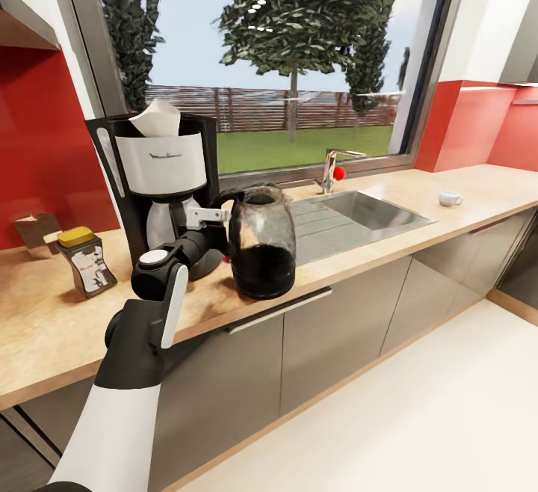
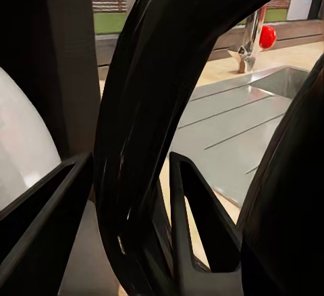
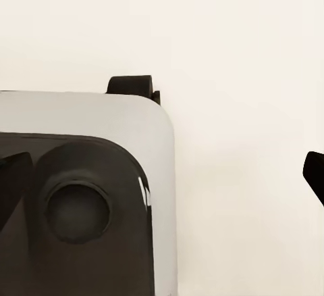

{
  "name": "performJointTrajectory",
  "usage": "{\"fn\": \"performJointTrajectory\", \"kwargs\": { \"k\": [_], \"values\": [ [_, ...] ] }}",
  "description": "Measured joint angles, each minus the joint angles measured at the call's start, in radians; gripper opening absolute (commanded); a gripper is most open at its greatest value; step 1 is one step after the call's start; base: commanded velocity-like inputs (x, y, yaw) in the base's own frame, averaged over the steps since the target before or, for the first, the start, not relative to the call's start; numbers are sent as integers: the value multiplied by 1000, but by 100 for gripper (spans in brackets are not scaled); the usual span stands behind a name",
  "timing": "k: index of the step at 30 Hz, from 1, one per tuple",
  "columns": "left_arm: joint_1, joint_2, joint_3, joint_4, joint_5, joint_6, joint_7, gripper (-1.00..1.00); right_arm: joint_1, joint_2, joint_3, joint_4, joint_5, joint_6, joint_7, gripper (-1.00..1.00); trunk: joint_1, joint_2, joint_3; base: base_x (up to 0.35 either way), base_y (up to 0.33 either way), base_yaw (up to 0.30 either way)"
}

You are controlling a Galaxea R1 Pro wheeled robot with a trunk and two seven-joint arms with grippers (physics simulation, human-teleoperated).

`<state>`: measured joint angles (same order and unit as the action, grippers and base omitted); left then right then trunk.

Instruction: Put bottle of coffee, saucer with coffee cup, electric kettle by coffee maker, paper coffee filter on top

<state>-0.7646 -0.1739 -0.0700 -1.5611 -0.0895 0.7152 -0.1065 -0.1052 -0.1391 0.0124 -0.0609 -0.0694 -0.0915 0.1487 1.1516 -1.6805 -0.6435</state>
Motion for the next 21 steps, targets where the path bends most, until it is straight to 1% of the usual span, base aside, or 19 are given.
{"fn": "performJointTrajectory", "kwargs": {
  "k": [8,12,18,21],
  "values": [
    [0,0,-1,-1,0,0,0,-100,0,0,0,0,0,1,0,100,0,0,0,0,1,0],
    [0,0,0,-1,0,1,0,-100,0,0,0,0,0,1,0,100,0,0,0,28,104,0],
    [0,0,-1,-1,0,0,0,-100,0,0,0,0,0,0,0,100,0,0,0,11,25,0],
    [0,0,-1,-1,1,1,0,-100,0,0,0,0,0,0,0,100,0,0,0,125,85,0]
  ]
}}
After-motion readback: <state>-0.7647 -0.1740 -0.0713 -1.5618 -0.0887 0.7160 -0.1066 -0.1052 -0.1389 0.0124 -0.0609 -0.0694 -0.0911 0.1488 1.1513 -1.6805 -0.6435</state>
